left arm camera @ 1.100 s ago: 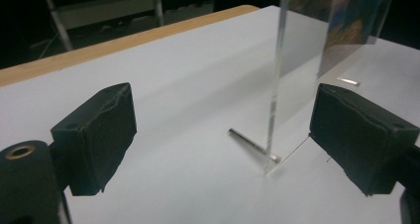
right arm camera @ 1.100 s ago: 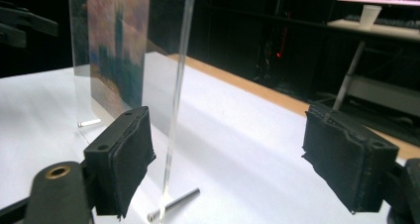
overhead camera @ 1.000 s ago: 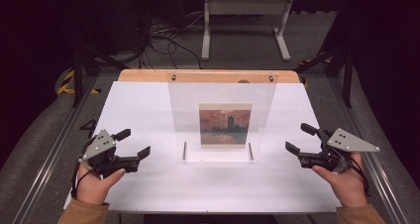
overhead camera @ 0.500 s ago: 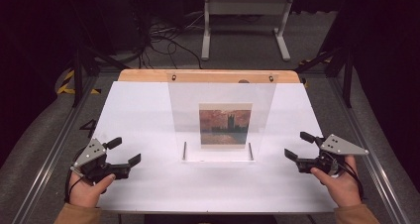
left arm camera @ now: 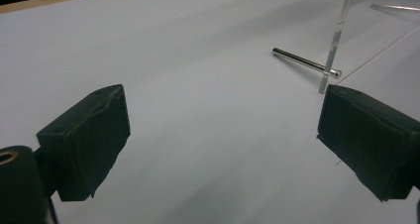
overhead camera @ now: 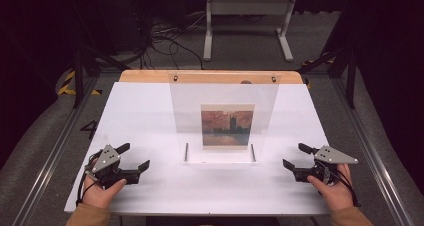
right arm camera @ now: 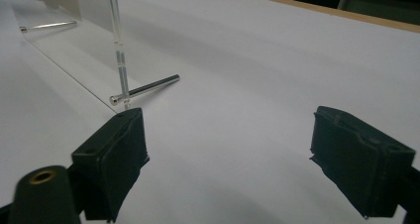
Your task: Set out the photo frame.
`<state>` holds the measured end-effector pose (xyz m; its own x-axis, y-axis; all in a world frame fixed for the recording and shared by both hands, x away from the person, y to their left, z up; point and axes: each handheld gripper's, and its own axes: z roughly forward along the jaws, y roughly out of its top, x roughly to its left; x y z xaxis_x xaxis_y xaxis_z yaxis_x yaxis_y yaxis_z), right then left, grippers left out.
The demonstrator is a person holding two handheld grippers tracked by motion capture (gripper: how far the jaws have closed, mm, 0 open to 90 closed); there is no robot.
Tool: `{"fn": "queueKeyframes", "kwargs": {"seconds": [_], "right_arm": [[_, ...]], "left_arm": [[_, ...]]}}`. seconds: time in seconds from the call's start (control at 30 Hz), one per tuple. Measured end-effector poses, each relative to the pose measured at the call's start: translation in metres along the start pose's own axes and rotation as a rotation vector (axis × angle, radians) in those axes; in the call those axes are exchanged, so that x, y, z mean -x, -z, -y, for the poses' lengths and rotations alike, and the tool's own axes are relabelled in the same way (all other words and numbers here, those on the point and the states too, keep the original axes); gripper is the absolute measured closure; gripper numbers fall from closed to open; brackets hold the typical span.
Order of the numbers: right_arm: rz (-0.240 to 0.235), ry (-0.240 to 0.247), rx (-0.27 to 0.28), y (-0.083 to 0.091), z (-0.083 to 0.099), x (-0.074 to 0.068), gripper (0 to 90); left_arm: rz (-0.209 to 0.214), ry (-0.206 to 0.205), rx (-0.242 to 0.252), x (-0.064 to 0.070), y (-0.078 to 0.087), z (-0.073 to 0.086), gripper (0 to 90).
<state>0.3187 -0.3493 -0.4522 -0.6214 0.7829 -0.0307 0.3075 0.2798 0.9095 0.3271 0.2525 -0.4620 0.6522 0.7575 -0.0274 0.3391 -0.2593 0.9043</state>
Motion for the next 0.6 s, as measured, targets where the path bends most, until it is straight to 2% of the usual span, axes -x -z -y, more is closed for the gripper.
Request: {"fn": "queueKeyframes", "kwargs": {"seconds": [0.07, 0.13, 0.4, 0.5, 0.57, 0.6], "right_arm": [[0.007, 0.007, 0.004, 0.0003, 0.0001, -0.0011, 13.5], [0.017, 0.022, -0.009, -0.0011, -0.0003, -0.0024, 13.3], [0.032, 0.074, -0.06, -0.0061, -0.0017, -0.0083, 13.7], [0.032, 0.077, -0.058, -0.0062, -0.0018, -0.0085, 13.8], [0.035, 0.069, -0.055, -0.0057, -0.0019, -0.0082, 14.0], [0.037, 0.067, -0.056, -0.0055, -0.002, -0.008, 14.0]], "left_arm": [[0.002, 0.008, -0.01, 0.0005, -0.0016, 0.0012, 6.3], [-0.007, 0.018, -0.041, 0.0002, -0.005, 0.0028, 6.8], [-0.026, 0.01, -0.057, 0.0017, -0.0067, 0.0022, 7.1], [-0.027, 0.006, -0.06, 0.0021, -0.0067, 0.0019, 7.3], [-0.024, 0.023, -0.065, 0.0022, -0.0064, 0.0017, 7.7], [-0.019, 0.048, -0.078, 0.0021, -0.0061, 0.0016, 8.1]]}}
